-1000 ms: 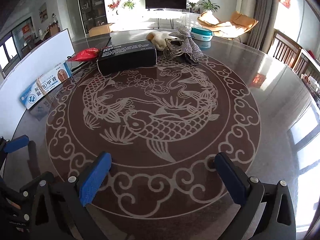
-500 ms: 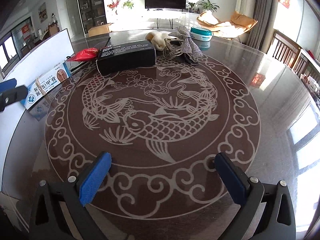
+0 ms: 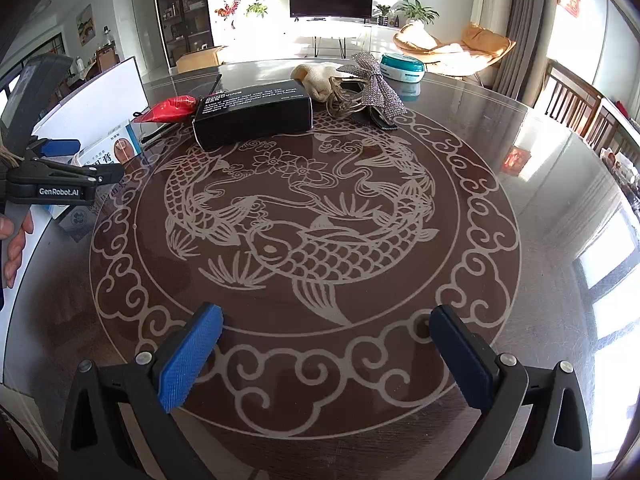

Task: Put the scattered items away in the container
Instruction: 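Grasp the blue-and-white ointment box by its rubber band with the left tool, then hold the ointment box raised in the left tool above the table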

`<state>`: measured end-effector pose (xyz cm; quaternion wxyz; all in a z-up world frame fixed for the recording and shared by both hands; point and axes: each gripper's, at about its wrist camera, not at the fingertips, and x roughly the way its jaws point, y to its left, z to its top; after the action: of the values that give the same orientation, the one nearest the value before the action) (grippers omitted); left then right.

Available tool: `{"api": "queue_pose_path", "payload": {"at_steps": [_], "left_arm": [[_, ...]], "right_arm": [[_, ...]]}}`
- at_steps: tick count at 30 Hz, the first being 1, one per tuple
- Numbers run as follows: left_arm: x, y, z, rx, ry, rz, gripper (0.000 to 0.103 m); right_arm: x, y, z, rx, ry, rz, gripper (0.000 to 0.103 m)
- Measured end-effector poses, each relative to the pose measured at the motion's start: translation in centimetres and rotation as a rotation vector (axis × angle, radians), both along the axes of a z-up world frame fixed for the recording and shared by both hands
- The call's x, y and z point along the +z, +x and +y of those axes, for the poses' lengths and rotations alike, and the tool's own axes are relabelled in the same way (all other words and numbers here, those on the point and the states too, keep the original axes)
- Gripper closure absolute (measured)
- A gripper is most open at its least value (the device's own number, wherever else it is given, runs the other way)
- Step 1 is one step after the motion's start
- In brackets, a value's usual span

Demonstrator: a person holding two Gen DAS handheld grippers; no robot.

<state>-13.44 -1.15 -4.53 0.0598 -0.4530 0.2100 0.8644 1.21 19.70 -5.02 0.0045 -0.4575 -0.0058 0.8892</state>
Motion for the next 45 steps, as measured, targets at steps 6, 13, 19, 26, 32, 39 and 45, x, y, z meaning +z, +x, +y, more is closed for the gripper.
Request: {"api": "queue_pose_path", "payload": {"at_steps": [6, 13, 19, 26, 32, 39, 45], "left_arm": [[-0.1, 0.9, -1.6, 0.037, 0.265, -0.163, 0.034], [0.6, 4.8, -1.6, 0.06, 0.416, -0.178, 0.077], [0.2, 6.8, -0.5, 0.049, 0.401, -0.101, 0.075], [-0.7, 7.0, 1.3, 0.014, 0.315, -0.046, 0.024], [-1.0, 7.2, 1.1, -0.001, 0.321, -0.019, 0.005], [-1.1, 7.4, 1.2, -0.012, 0.316, -0.03, 0.0], [-1.1, 7.5, 1.2, -0.012, 0.316, -0.03, 0.0]], "right_arm": [[0.0, 0.0, 0.0, 0.0, 0.0, 0.0, 0.0], [0.0, 0.0, 0.0, 0.0, 0.001, 0.0, 0.0], [0.0, 0.0, -0.1, 0.0, 0.0, -0.001, 0.0], [0.0, 0.0, -0.1, 0.0, 0.0, -0.001, 0.0], [0.0, -0.1, -0.1, 0.0, 0.0, 0.0, 0.0], [0.0, -0.1, -0.1, 0.001, 0.0, -0.001, 0.0], [0.0, -0.1, -0.1, 0.0, 0.0, -0.001, 0.0]]}}
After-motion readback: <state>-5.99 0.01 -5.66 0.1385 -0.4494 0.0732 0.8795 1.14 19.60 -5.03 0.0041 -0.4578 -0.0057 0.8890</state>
